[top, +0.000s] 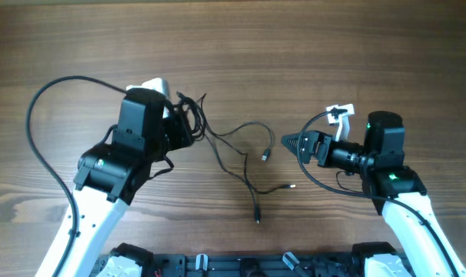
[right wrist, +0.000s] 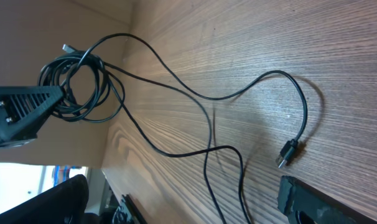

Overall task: Untangle cables
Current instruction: 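Bring both grippers together and grasp the bundle between them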

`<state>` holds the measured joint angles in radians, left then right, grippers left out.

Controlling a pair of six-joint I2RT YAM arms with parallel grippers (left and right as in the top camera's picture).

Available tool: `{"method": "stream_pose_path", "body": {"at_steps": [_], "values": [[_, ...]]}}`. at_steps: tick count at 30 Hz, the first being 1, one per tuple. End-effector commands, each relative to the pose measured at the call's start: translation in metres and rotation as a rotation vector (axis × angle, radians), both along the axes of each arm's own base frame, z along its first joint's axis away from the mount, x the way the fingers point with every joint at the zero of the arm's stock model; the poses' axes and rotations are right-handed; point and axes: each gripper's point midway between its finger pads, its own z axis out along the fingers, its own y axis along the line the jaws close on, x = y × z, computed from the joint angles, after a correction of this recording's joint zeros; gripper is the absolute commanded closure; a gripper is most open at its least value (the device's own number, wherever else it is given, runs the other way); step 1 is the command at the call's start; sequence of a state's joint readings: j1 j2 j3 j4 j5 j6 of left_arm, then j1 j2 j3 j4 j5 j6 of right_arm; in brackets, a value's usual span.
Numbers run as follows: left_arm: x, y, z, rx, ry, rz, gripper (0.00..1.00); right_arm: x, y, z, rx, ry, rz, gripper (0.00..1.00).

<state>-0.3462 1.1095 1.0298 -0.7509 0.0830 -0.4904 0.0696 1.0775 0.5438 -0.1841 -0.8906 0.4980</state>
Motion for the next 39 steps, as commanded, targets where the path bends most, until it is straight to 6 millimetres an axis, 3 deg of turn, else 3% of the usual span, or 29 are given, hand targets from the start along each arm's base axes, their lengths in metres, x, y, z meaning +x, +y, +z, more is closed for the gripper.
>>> {"method": "stream_pose_path", "body": {"at_steps": [1, 6, 10, 16, 22, 27, 30, 31, 37, 39], "values": [[-0.036, -0.068, -0.001, -0.08, -0.047, -0.63, 0.96, -0.001, 0.024, 0.021, -0.028, -0.248, 0.158, 0.0], [-0.05, -0.087, -0.01, -0.129, -0.059, -0.848, 0.96, 0.006, 0.034, 0.042, -0.026, -0.413, 0.193, 0.11], [-0.052, -0.092, -0.013, -0.158, -0.053, -0.884, 0.96, 0.009, 0.034, 0.044, -0.043, -0.474, 0.208, 0.11], [-0.071, -0.105, 0.003, -0.272, -0.101, -1.018, 0.96, -0.007, 0.045, 0.041, -0.012, -0.574, 0.372, 0.07], [-0.083, -0.108, 0.002, -0.298, -0.068, -1.047, 0.96, -0.026, 0.055, 0.046, 0.123, -0.573, 0.511, 0.11], [-0.1, -0.124, 0.005, -0.318, -0.07, -1.127, 0.96, -0.027, 0.056, 0.041, 0.145, -0.538, 0.522, 0.36], [-0.106, -0.132, 0.006, -0.323, -0.063, -1.149, 0.96, -0.032, 0.057, 0.043, 0.184, -0.498, 0.542, 0.4], [-0.105, -0.134, 0.005, -0.32, -0.05, -1.132, 0.95, -0.034, 0.057, 0.044, 0.194, -0.5, 0.553, 0.44], [-0.085, -0.129, -0.007, -0.246, 0.017, -0.962, 0.94, -0.035, 0.057, 0.045, 0.212, -0.465, 0.553, 0.92], [-0.079, -0.127, -0.009, -0.235, 0.031, -0.915, 0.94, -0.034, 0.057, 0.044, 0.213, -0.434, 0.537, 0.95]]}}
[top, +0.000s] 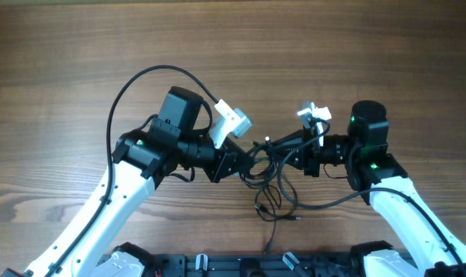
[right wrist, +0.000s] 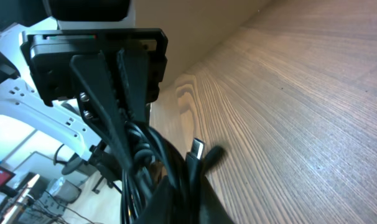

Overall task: Untangle cables
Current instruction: 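Bring both grippers together and grasp the bundle between them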

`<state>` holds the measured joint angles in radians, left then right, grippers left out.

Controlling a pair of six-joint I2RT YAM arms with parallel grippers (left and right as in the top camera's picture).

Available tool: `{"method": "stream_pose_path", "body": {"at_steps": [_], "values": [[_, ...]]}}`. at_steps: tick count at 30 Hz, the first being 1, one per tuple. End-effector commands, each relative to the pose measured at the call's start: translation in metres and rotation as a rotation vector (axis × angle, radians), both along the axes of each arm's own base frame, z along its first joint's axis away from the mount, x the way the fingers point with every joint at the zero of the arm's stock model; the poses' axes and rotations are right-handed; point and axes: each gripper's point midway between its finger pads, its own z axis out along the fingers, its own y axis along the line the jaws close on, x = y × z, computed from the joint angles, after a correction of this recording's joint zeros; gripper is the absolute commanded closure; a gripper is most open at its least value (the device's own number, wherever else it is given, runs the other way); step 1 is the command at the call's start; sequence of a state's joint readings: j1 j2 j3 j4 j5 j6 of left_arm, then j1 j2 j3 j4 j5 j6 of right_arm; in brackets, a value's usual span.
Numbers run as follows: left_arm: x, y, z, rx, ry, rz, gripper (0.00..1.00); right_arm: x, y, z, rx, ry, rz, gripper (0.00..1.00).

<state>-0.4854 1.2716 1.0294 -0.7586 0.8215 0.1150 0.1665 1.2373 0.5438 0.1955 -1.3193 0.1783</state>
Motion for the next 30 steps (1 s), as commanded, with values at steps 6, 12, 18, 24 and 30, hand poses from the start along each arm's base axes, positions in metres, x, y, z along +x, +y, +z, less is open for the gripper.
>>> {"method": "stream_pose_path", "body": {"at_steps": [6, 12, 18, 24, 30], "values": [[0.033, 0.005, -0.005, 0.069, 0.013, 0.219, 0.74, 0.036, -0.007, -0.017, -0.05, 0.326, -0.253, 0.95], [0.065, 0.025, -0.011, 0.116, 0.091, 0.507, 0.39, 0.083, -0.029, -0.024, 0.003, 0.564, -0.6, 0.95], [0.073, 0.031, -0.011, 0.087, 0.222, 0.66, 0.36, 0.095, -0.024, -0.001, 0.119, 0.607, -0.645, 0.96], [0.083, 0.038, -0.019, 0.102, 0.274, 0.774, 0.35, 0.089, -0.003, 0.006, 0.141, 0.614, -0.622, 0.95], [0.095, 0.032, -0.013, 0.06, 0.246, 0.778, 0.35, 0.083, 0.017, 0.003, 0.122, 0.6, -0.634, 0.95]]}}
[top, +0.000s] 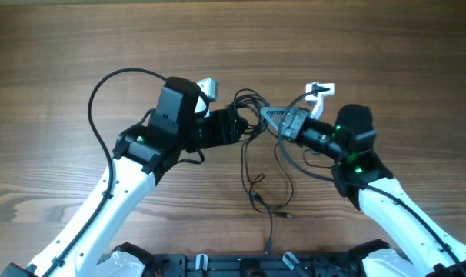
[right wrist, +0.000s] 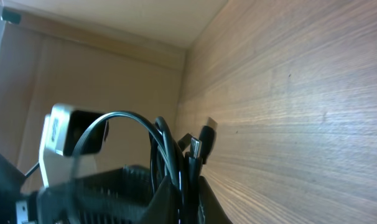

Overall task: Untangle cables
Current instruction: 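Bring both grippers together and grasp the bundle between them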

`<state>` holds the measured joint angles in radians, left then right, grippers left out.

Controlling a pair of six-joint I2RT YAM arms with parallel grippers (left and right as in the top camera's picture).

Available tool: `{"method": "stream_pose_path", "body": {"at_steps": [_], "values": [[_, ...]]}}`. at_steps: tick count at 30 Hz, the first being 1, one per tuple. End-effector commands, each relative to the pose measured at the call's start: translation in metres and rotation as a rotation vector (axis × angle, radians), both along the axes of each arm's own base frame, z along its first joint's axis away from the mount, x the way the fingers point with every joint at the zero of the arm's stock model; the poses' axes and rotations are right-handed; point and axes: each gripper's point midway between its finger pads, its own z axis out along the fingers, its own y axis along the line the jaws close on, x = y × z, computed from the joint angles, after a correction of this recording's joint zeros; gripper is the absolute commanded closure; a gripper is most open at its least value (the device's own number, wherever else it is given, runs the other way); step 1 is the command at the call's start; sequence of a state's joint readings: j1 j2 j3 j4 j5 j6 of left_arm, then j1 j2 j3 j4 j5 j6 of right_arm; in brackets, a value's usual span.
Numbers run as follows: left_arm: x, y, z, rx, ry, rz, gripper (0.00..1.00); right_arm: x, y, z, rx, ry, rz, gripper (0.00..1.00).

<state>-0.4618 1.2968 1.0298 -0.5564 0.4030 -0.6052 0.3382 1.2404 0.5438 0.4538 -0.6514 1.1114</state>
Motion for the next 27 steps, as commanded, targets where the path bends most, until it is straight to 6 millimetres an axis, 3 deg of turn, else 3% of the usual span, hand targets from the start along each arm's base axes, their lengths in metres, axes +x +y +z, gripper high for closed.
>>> {"method": "stream_pose_path", "body": {"at_steps": [1, 6, 11, 13, 15, 21, 27], "values": [[0.009, 0.002, 0.001, -0.008, -0.004, 0.044, 0.36, 0.005, 0.006, -0.002, -0.006, 0.009, -0.05, 0.95], [0.001, 0.008, -0.008, 0.027, 0.04, 0.051, 0.54, 0.01, 0.003, -0.004, -0.023, 0.007, -0.093, 0.95], [0.0, 0.059, -0.036, 0.206, 0.128, 0.206, 0.57, 0.015, -0.002, -0.006, -0.033, 0.006, -0.135, 0.95], [0.001, 0.075, -0.039, 0.209, 0.166, 0.262, 0.55, 0.015, -0.002, -0.006, -0.033, 0.007, -0.135, 0.95], [0.004, 0.085, -0.036, 0.152, 0.208, 0.318, 0.42, 0.015, -0.002, -0.006, -0.032, 0.011, -0.136, 0.95], [0.013, 0.042, 0.011, -0.187, 0.154, 0.121, 0.2, 0.014, -0.002, -0.01, -0.03, 0.042, -0.139, 0.95], [0.01, 0.03, 0.012, -0.182, 0.124, 0.064, 0.15, 0.013, -0.002, -0.012, -0.018, 0.067, -0.14, 0.95]]}}
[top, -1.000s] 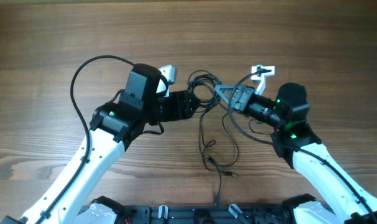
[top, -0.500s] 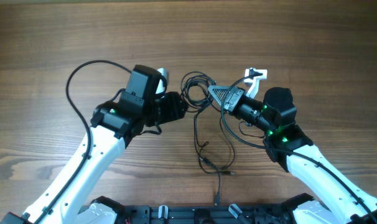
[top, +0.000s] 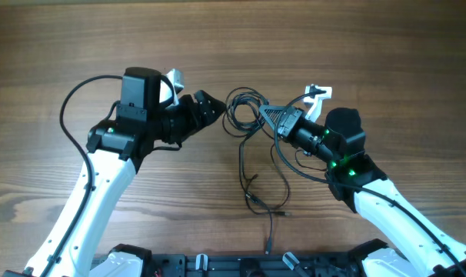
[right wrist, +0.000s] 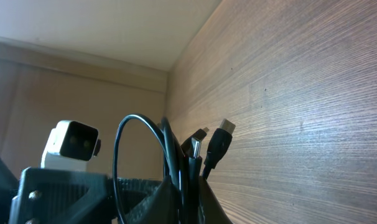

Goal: Untangle cables

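Observation:
A bundle of thin black cables (top: 243, 110) hangs coiled in the middle of the wooden table. My right gripper (top: 265, 115) is shut on it from the right. In the right wrist view the strands (right wrist: 175, 155) run up between the fingers (right wrist: 160, 202), with two plugs (right wrist: 219, 140) sticking out above them. Loose strands trail toward the front, ending in plugs (top: 252, 201) lying on the wood. My left gripper (top: 204, 104) stands just left of the coil, apart from it, its fingers spread with nothing between them.
The wooden table (top: 371, 46) stretches behind and to both sides. A black rail (top: 241, 265) runs along the front edge. The left arm's own supply cable (top: 68, 115) arcs out on its left side.
My left gripper was on the coil together with the right one; now it has let go and stands a little to the left. The right gripper still holds the bundle.
At first my left gripper held the coil at the left, and the right gripper was apart at the right. Then both met on the bundle at the middle front. Then both held it farther back. Now only the right holds it.

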`<state>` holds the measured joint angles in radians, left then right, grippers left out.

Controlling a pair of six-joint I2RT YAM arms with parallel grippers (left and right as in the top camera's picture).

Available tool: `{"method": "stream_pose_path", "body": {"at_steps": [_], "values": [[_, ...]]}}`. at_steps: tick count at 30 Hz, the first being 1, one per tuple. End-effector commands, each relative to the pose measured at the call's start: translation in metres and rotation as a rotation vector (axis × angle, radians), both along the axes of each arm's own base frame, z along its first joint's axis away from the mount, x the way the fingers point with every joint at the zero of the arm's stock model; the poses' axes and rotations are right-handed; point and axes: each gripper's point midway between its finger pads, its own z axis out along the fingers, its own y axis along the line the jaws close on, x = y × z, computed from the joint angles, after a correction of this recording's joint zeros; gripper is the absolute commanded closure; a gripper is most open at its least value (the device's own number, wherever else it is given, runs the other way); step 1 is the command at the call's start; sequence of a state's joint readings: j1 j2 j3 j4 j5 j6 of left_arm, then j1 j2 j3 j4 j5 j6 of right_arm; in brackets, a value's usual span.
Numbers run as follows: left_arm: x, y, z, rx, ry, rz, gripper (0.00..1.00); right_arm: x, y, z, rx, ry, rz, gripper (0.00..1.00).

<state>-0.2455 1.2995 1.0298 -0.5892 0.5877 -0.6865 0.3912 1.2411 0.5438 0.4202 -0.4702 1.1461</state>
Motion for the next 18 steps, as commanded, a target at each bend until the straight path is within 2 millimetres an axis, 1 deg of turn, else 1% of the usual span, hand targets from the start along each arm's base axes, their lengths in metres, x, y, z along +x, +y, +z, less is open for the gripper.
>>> {"method": "stream_pose_path", "body": {"at_steps": [1, 6, 10, 14, 18], "values": [[-0.009, -0.014, 0.005, -0.029, -0.017, -0.077, 0.15, 0.002, 0.001, 0.0, 0.027, 0.032, -0.015, 0.95], [-0.013, -0.023, -0.004, -0.022, -0.029, -0.101, 0.13, 0.0, 0.003, 0.001, 0.059, 0.066, -0.01, 0.96], [-0.015, -0.035, -0.004, -0.036, -0.057, -0.128, 0.04, -0.002, 0.004, 0.001, 0.099, 0.111, -0.01, 0.95], [-0.019, -0.044, -0.003, -0.043, -0.063, -0.152, 0.04, -0.002, 0.005, 0.003, 0.146, 0.162, -0.019, 0.96], [-0.02, -0.051, -0.001, -0.052, -0.054, -0.143, 0.05, -0.004, 0.008, 0.009, 0.171, 0.157, 0.001, 0.96]]}}
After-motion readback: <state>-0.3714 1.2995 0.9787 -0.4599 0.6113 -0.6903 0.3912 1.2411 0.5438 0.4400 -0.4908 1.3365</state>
